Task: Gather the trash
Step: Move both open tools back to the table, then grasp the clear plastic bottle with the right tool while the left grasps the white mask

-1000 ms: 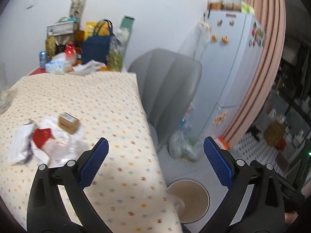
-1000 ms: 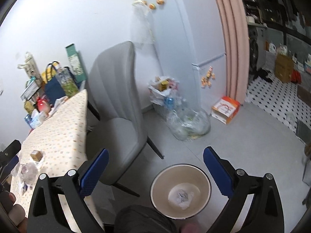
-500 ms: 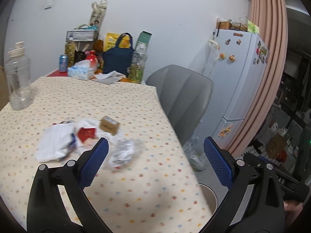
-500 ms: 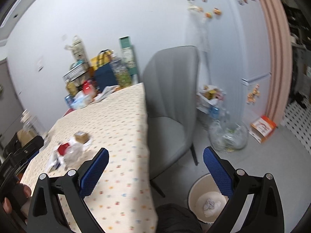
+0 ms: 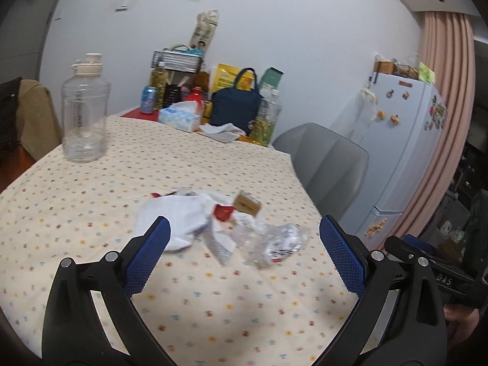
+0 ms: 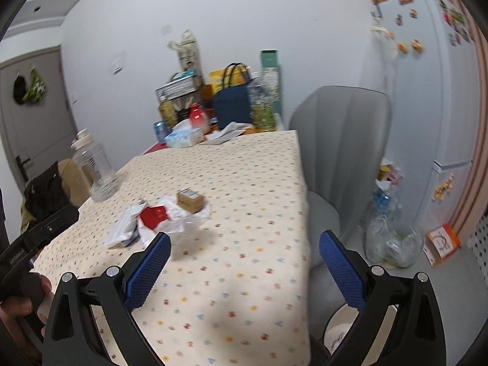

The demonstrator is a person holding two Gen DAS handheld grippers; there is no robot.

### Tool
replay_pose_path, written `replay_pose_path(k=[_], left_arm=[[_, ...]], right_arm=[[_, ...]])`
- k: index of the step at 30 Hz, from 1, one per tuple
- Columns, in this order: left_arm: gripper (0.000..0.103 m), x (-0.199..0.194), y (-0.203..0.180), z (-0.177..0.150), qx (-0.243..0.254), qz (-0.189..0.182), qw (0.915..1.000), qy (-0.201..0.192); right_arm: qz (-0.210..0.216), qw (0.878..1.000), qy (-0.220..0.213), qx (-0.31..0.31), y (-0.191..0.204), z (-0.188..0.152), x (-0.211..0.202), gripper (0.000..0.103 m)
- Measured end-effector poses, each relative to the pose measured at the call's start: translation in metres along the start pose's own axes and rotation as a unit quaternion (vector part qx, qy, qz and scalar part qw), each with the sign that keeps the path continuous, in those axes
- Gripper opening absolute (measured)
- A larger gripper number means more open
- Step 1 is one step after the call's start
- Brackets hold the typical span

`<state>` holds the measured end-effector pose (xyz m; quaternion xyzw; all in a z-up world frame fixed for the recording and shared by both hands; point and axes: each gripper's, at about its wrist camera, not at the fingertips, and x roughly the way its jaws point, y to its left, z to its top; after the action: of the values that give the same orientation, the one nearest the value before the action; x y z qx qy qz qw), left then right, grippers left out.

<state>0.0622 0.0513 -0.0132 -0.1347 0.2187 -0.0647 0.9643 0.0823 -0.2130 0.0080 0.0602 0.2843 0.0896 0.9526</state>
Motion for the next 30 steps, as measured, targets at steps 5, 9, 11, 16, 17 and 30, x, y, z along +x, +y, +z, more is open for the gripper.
replay_pose_path(k=[5,9,11,16,17,30], left_arm=[[0.097,-0.006,0.030,0.001,-0.016,0.033,0.9993,0.002],[0.097,-0.012,0.052,0.000,-0.019,0.067,0.9975,-0.010],[0.097,-0.013,0.061,0.000,-0.020,0.076,0.9968,-0.014],[0.097,-0.011,0.075,-0.002,-0.026,0.082,0.9961,-0.017],[0.097,-0.010,0.077,-0.003,-0.026,0.086,0.9958,-0.018],[0.097,0.017,0.095,-0.013,-0.049,0.103,0.9922,0.051]], right_arm=[[0.022,0.999,0.019,-0.025,0.021,0.002,0.017,0.095],[0.031,0.998,0.036,-0.040,0.034,-0.001,0.032,0.095],[0.035,0.997,0.045,-0.050,0.043,-0.003,0.040,0.095],[0.041,0.995,0.059,-0.076,0.064,-0.004,0.061,0.095],[0.042,0.994,0.064,-0.080,0.068,-0.004,0.066,0.095],[0.045,0.990,0.126,-0.053,0.078,-0.008,0.127,0.046]])
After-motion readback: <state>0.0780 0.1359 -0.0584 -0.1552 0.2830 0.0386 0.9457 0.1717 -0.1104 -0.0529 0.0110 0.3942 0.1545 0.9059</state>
